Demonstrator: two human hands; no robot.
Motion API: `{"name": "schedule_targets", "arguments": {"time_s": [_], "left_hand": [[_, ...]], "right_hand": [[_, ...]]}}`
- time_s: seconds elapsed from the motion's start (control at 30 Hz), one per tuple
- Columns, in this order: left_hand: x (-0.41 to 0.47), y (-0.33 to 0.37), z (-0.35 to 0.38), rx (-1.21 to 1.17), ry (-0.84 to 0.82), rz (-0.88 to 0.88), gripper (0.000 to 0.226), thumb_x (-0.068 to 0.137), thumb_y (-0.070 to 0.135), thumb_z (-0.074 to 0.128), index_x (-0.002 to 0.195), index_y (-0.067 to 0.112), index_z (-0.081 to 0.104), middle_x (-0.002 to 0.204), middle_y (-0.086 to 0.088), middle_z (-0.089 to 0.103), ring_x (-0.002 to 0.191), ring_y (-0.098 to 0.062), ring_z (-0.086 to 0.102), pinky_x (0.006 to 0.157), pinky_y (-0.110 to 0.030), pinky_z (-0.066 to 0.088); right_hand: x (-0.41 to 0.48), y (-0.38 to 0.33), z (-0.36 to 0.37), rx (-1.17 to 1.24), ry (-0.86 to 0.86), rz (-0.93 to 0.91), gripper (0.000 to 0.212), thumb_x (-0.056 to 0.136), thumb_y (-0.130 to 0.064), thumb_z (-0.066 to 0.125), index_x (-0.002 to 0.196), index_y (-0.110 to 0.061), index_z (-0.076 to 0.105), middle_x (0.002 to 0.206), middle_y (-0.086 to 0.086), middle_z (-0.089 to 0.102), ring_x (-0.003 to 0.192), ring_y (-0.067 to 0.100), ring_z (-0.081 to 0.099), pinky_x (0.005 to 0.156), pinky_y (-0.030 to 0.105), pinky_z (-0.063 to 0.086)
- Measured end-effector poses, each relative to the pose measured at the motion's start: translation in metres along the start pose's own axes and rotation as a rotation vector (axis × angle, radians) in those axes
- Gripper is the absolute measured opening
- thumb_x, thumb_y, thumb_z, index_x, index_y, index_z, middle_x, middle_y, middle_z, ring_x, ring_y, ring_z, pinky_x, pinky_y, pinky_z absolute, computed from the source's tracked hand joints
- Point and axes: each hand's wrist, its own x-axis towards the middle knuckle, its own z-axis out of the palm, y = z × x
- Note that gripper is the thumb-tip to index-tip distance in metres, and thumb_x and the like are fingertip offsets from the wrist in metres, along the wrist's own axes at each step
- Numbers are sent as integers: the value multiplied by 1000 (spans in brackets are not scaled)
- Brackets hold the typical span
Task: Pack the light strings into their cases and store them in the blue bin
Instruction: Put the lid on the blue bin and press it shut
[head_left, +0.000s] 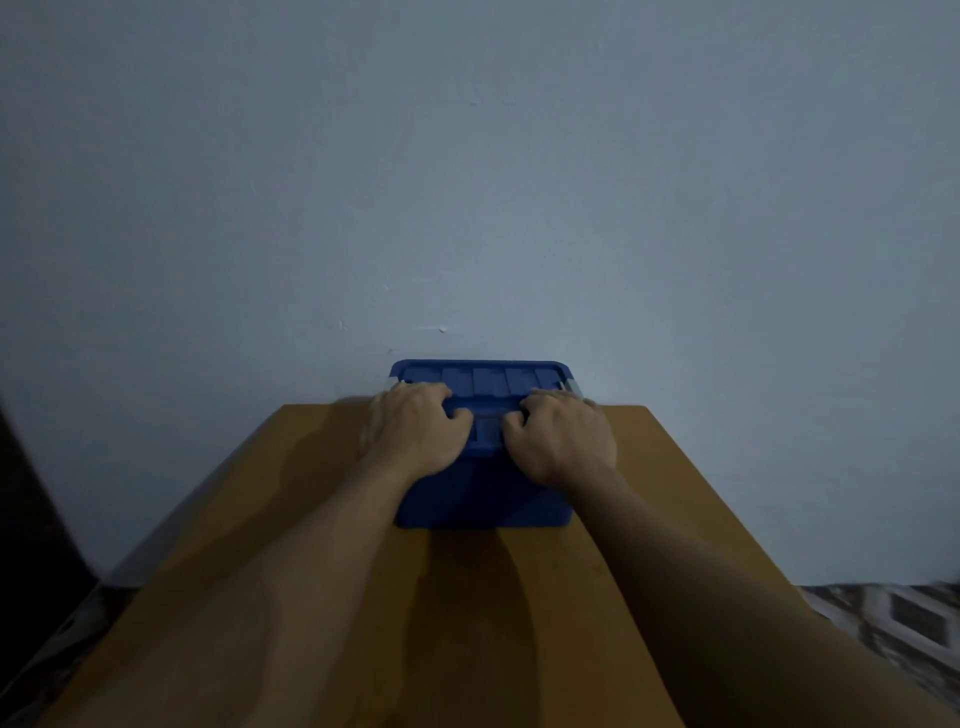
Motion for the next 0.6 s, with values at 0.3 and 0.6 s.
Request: {"name": "schedule_targets", "arguments": {"time_s": [0.3,0.6], "left_hand": [[7,-4,5,75,-13,72,36,96,43,41,110,20,64,122,1,63,110,-21,52,91,-37,39],[8,-7,12,59,9,87,35,96,43,41,111,20,64,123,1,63,109,-20,52,94,-38,39]], "right_hand": [[1,2,1,-18,-2,-13,29,95,-38,36,85,-19,55,102,2,66,97,22,59,94,40,41],[-1,3,1,-21,-1,-18,28,96,-39,36,87,-20,53,104,2,66,99,21,59,96,40,40]]}}
